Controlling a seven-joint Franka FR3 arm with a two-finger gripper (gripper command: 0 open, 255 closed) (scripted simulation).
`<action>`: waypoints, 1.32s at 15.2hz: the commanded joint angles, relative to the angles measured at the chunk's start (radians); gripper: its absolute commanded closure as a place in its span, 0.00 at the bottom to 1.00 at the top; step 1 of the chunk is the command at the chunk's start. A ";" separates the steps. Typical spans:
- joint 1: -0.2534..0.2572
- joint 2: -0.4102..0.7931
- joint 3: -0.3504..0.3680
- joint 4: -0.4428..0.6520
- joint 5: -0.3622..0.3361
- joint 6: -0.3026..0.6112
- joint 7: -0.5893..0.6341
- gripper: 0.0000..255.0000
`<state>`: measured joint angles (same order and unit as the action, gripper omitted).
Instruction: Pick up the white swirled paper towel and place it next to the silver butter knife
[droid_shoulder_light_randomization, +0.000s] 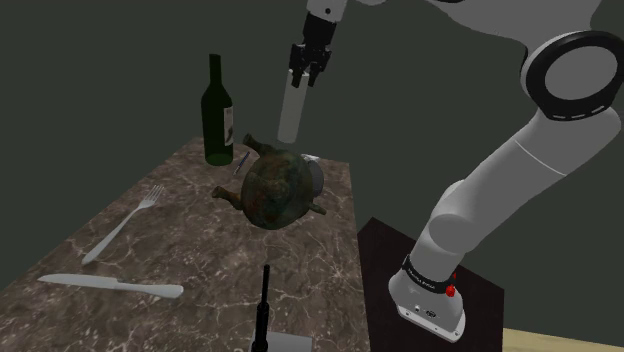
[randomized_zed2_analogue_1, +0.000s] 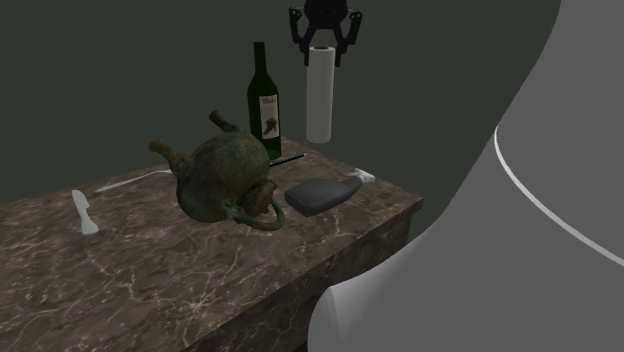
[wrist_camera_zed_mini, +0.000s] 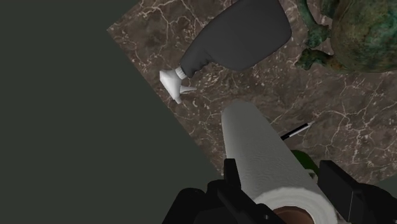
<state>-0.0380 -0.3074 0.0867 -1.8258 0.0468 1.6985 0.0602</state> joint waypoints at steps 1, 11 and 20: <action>-0.001 0.007 -0.001 0.034 -0.001 -0.028 0.000 1.00; -0.002 0.068 0.000 0.238 -0.006 -0.171 0.006 1.00; -0.002 0.151 0.003 0.464 -0.013 -0.313 0.015 1.00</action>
<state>-0.0407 -0.1662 0.0880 -1.3863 0.0352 1.3997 0.0712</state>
